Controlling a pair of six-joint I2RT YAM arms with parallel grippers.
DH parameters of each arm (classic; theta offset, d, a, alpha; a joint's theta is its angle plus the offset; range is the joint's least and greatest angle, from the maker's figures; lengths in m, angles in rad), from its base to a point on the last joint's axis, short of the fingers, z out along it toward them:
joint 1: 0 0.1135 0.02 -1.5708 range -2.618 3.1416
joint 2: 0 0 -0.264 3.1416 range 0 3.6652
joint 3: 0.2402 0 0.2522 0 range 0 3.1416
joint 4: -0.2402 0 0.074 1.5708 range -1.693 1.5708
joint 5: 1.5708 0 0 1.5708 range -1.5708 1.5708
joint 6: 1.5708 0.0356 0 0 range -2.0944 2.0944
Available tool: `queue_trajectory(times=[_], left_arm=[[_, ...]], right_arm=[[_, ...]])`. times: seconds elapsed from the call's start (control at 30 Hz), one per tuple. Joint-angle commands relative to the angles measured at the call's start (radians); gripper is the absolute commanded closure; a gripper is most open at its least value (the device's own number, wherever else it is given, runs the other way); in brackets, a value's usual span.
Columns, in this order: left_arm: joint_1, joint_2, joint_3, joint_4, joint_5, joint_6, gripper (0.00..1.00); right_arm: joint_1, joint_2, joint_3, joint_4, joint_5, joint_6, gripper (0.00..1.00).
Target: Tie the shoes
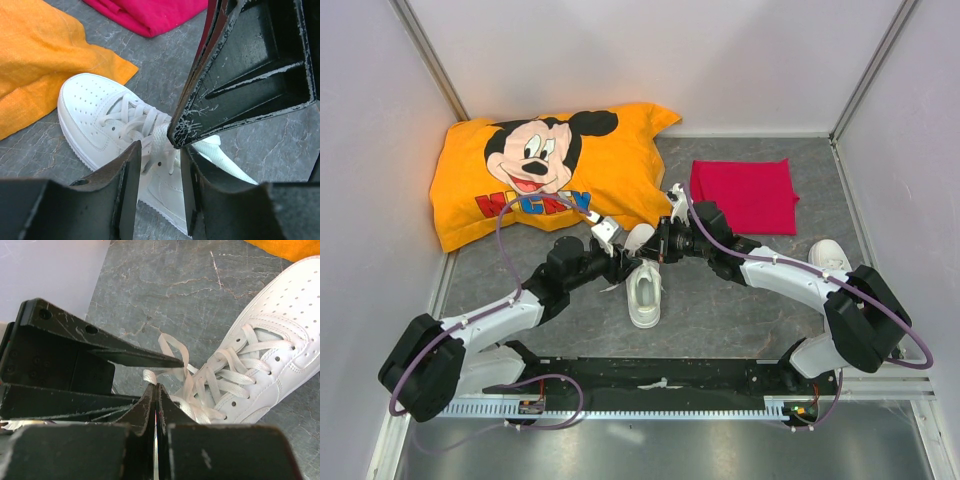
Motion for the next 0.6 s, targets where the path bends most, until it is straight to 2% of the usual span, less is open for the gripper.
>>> queue_trajectory(times=[0.0,0.1,0.37,0.47,0.53,0.57], left_arm=[[-0.005,-0.015,0.002,0.069,0.002,-0.048,0.49],[-0.005,-0.028,-0.004,0.08,0.036,-0.059,0.42],[-0.01,0.005,-0.001,0.129,0.017,-0.079,0.38],[-0.014,0.029,0.0,0.152,-0.008,-0.082,0.39],[-0.014,0.037,0.0,0.164,-0.031,-0.084,0.44],[-0.014,0.041,-0.004,0.17,-0.034,-0.081,0.49]], right_arm=[[-0.001,-0.017,-0.014,0.035,0.009,0.026,1.0],[-0.001,-0.012,-0.014,0.037,0.019,0.033,1.0],[-0.002,0.006,0.0,0.045,0.019,0.064,1.0],[-0.004,0.014,0.003,0.052,0.01,0.079,1.0],[-0.009,0.017,0.005,0.055,0.002,0.083,1.0],[-0.01,0.017,0.003,0.052,0.002,0.087,1.0]])
